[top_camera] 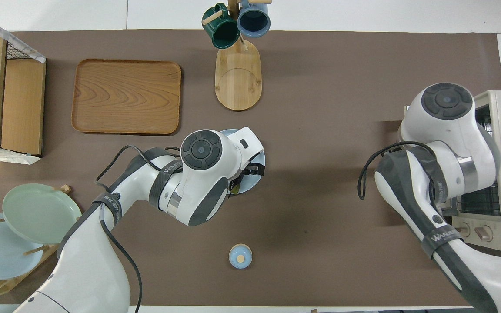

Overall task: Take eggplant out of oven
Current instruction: 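Grasp the eggplant with the left gripper while the right gripper withdraws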

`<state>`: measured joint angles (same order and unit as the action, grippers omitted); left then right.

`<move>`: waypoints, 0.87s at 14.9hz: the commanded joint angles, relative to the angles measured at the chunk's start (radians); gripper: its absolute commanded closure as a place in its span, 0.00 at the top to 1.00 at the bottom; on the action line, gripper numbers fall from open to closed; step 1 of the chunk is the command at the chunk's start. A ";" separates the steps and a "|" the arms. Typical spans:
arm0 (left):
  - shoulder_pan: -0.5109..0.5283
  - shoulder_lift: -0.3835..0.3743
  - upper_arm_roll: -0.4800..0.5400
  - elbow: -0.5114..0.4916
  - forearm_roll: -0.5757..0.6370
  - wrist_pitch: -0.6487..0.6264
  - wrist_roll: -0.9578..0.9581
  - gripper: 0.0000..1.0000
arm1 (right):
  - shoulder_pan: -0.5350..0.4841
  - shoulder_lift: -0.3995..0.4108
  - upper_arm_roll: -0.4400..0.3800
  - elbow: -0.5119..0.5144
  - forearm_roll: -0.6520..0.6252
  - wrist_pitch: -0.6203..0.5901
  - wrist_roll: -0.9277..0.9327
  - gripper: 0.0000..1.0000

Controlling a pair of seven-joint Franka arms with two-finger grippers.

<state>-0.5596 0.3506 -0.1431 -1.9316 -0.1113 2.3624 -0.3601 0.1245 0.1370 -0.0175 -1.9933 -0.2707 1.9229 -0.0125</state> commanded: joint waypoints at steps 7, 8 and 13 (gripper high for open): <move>-0.019 -0.002 0.014 -0.040 -0.013 0.038 0.020 0.80 | -0.172 -0.079 -0.012 0.050 -0.024 -0.084 -0.216 0.00; -0.019 -0.001 0.014 -0.040 -0.013 0.037 0.020 0.76 | -0.177 -0.089 -0.012 0.050 -0.024 -0.106 -0.225 0.00; -0.014 -0.001 0.014 -0.037 -0.013 0.034 0.021 0.41 | -0.201 -0.138 -0.015 0.048 -0.019 -0.147 -0.290 0.00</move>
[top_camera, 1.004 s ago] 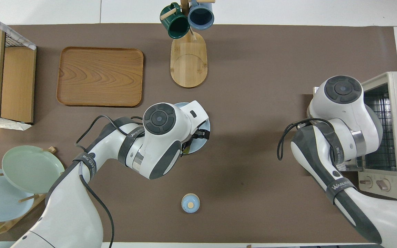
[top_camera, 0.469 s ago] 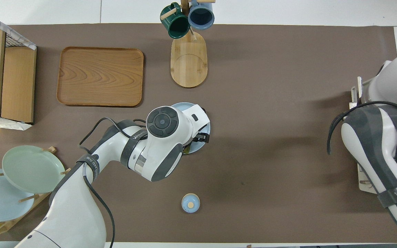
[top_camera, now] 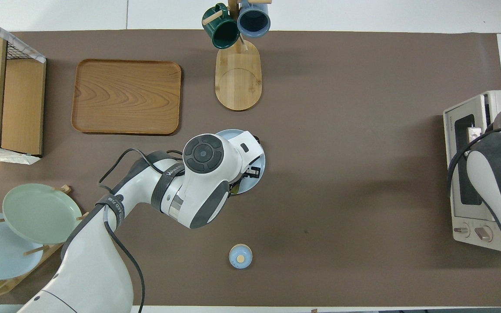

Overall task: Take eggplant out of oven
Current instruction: 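Grasp the eggplant with the left gripper while the right gripper withdraws, then lift the eggplant and carry it to the wooden tray, left gripper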

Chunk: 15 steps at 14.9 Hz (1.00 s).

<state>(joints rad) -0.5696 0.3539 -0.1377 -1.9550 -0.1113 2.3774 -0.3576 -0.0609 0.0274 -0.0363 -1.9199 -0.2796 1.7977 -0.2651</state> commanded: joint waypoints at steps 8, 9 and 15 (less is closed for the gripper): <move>0.043 -0.024 0.007 -0.004 -0.022 -0.003 0.016 0.00 | -0.020 -0.083 0.056 0.145 0.158 -0.235 -0.042 0.00; 0.063 -0.041 0.007 0.008 -0.024 -0.029 0.017 0.00 | -0.020 -0.084 0.058 0.162 0.160 -0.245 -0.028 0.16; 0.261 -0.015 0.009 0.279 -0.031 -0.306 0.034 0.00 | -0.020 -0.070 0.065 0.225 0.214 -0.241 0.015 1.00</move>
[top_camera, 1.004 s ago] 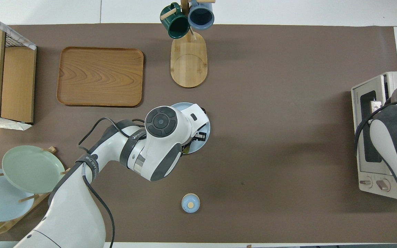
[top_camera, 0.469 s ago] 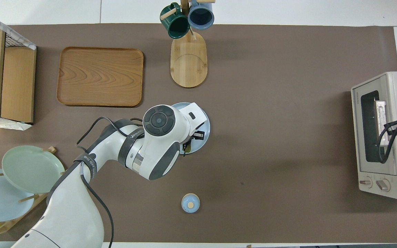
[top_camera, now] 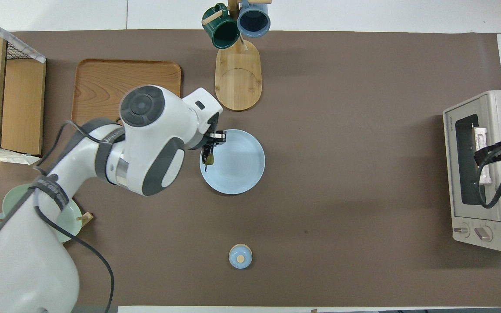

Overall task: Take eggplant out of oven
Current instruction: 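Lift the eggplant and carry it to the wooden tray, left gripper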

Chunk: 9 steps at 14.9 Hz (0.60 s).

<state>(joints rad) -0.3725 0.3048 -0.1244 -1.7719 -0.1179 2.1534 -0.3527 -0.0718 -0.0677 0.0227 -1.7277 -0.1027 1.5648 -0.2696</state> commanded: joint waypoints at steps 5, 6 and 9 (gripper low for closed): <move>0.236 0.077 -0.003 0.175 -0.049 -0.152 0.180 0.00 | 0.050 0.121 -0.006 0.129 0.077 -0.071 0.044 1.00; 0.269 0.091 -0.001 0.177 -0.048 -0.153 0.213 0.00 | 0.058 0.121 -0.006 0.126 0.078 -0.077 0.049 1.00; 0.337 0.166 0.000 0.218 -0.040 -0.141 0.305 0.00 | 0.096 0.106 -0.041 0.122 0.078 -0.088 0.151 1.00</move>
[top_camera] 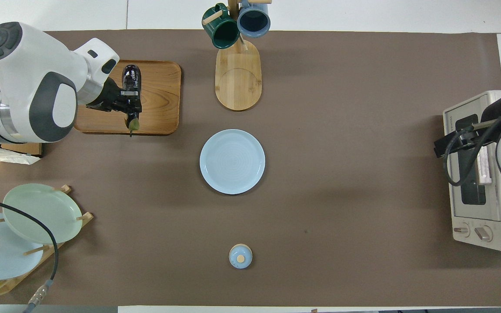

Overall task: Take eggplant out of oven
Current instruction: 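Lower the eggplant onto the wooden tray and open the left gripper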

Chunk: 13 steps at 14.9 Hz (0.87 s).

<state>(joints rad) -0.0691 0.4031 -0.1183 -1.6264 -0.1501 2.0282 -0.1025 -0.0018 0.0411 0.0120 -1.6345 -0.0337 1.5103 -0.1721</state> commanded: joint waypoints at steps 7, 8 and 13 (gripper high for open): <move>0.043 0.155 -0.001 0.099 0.055 0.095 0.063 0.00 | 0.046 -0.049 -0.043 -0.017 0.011 -0.041 0.056 1.00; 0.040 0.155 -0.001 0.086 0.056 0.108 0.063 0.00 | 0.048 -0.053 -0.043 -0.027 0.011 -0.041 0.057 1.00; 0.042 0.149 0.000 0.017 0.060 0.187 0.063 0.00 | 0.045 -0.053 -0.047 -0.022 0.011 -0.036 0.057 1.00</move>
<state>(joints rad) -0.0220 0.5620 -0.1247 -1.5725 -0.1054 2.1731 -0.0464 0.0413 0.0101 -0.0253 -1.6310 -0.0337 1.4753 -0.1282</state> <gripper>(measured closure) 0.692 0.000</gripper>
